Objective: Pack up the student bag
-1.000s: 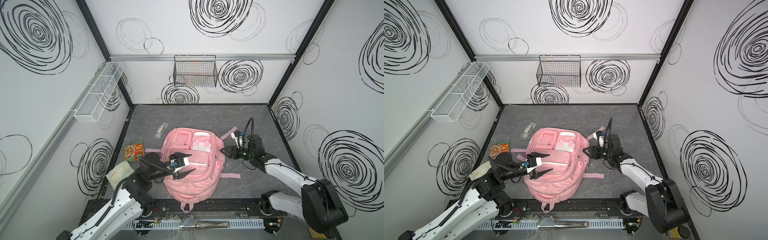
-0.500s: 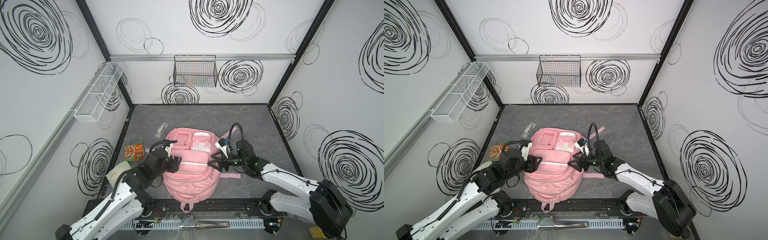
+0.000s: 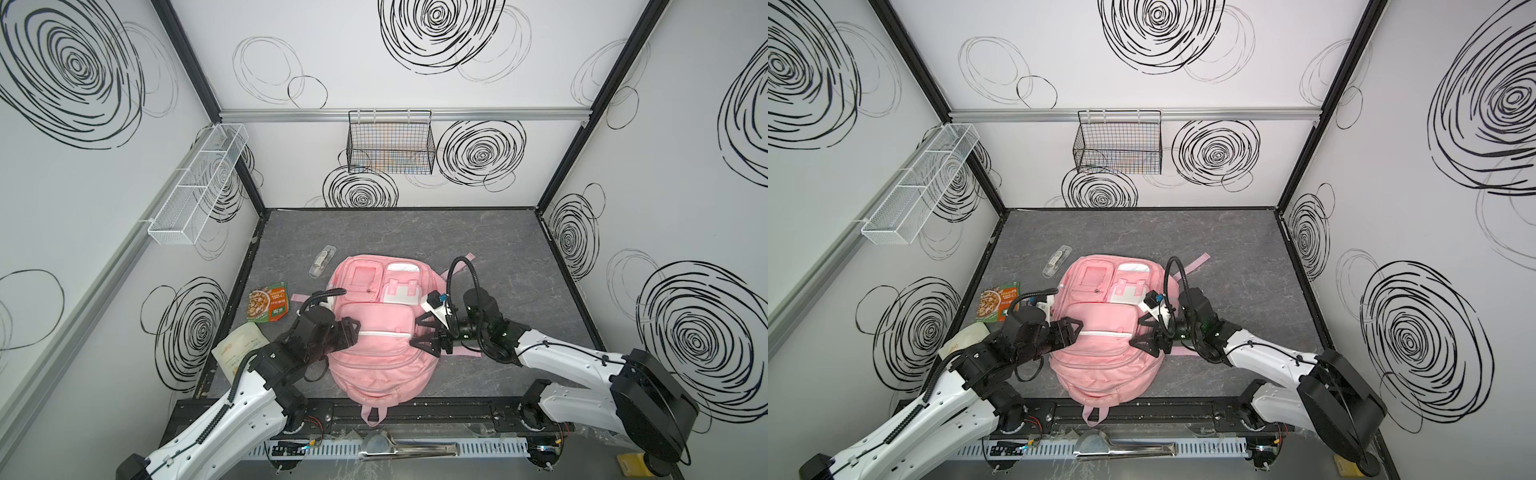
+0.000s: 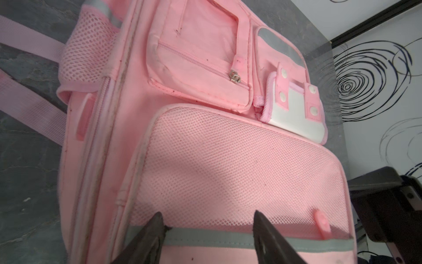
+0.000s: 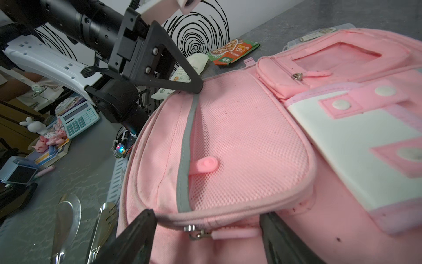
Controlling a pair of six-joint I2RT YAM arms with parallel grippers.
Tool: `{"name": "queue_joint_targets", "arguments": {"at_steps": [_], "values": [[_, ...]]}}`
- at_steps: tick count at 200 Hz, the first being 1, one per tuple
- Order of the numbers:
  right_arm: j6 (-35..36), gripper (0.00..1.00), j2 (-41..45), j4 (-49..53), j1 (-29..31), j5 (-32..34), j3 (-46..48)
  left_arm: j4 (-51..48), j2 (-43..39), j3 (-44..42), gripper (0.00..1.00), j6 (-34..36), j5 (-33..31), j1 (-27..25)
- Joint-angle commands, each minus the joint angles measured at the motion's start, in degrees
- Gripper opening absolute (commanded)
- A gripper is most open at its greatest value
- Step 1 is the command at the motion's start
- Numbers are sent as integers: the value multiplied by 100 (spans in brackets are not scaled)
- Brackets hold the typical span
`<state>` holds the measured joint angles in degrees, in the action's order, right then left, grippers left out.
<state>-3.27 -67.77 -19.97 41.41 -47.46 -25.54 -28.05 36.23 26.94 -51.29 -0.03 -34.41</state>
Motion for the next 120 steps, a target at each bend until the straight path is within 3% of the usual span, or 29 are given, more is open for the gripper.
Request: {"name": "queue_joint_targets", "arguments": {"at_steps": [1, 30, 75, 120], "values": [[239, 76, -49, -112, 92, -247, 40, 97, 26, -262, 66, -521, 189, 4], [231, 71, -67, -18, 224, -170, 74, 303, 92, -347, 66, -544, 192, 36], [-52, 45, 301, -124, 233, -66, 239, 392, 262, -351, 66, -382, 229, 87], [-300, 33, 458, -170, 236, -286, 363, 422, 210, -426, 66, -380, 222, 137]]}}
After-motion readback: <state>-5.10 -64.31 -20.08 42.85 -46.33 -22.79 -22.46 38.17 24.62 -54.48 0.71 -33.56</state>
